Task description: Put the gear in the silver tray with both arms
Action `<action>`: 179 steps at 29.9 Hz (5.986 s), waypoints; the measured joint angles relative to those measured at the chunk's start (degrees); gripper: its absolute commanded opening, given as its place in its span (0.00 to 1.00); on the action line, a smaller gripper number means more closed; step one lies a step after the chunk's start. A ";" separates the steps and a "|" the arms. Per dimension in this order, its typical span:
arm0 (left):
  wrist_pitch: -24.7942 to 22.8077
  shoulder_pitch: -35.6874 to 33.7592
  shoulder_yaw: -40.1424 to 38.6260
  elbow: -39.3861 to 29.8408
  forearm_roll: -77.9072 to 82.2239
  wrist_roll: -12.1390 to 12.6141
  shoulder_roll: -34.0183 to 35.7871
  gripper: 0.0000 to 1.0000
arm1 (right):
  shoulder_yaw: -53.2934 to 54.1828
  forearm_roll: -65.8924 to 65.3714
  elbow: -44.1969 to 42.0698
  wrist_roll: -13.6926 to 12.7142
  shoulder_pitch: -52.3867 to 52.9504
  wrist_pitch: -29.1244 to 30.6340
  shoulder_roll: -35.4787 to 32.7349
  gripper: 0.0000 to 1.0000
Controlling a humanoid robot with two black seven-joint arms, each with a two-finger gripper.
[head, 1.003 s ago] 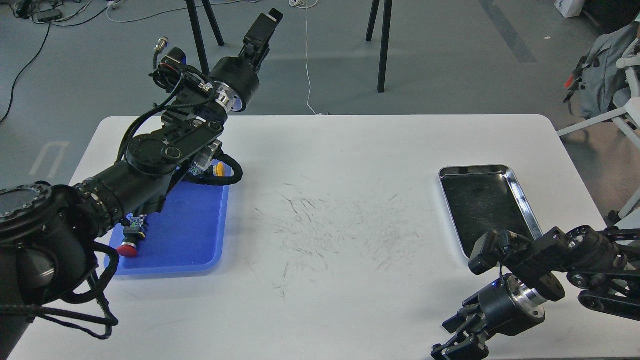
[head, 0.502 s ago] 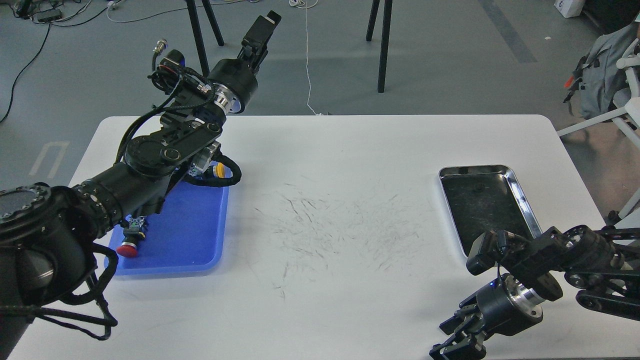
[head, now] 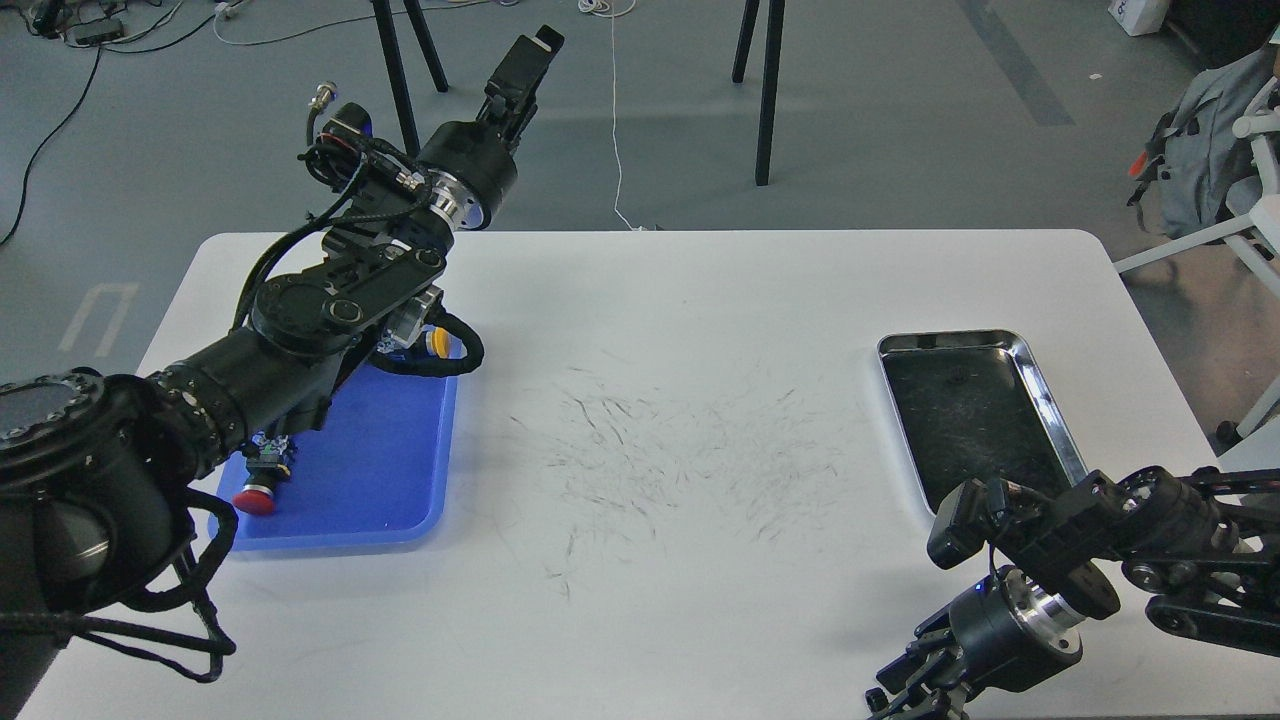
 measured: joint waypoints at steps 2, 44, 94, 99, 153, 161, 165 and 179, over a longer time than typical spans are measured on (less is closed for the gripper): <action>0.00 0.00 0.00 0.00 0.03 0.00 0.07 0.99 | -0.14 -0.08 0.00 0.00 -0.30 0.00 0.09 0.64; 0.01 1.51 0.00 0.00 0.15 -0.01 0.44 0.99 | -0.33 -0.63 -0.43 0.00 -0.26 0.01 0.97 0.20; 0.10 2.13 1.32 -0.62 -0.12 -0.02 -0.67 0.99 | 37.27 15.38 -21.22 0.00 -0.48 0.01 -1.52 0.02; 0.09 2.13 1.32 -0.62 -0.21 -0.02 -0.94 0.99 | 37.54 23.90 -26.61 0.00 -0.49 0.01 -1.48 0.02; 0.09 2.01 2.53 0.00 0.15 -0.02 -1.93 0.99 | 32.32 26.73 -40.36 0.01 -20.16 0.01 -4.63 0.02; 0.09 2.10 2.55 0.01 0.16 -0.02 -1.98 0.99 | 32.48 27.13 -44.10 0.01 -20.02 0.02 -1.14 0.02; 0.09 2.18 2.55 0.02 0.15 -0.02 -1.94 0.99 | 32.53 27.26 -44.88 0.01 -20.00 0.01 -0.21 0.02; 0.09 2.36 2.55 0.09 0.15 -0.02 -1.92 0.99 | 32.54 27.47 -46.39 0.01 -19.81 0.02 1.54 0.56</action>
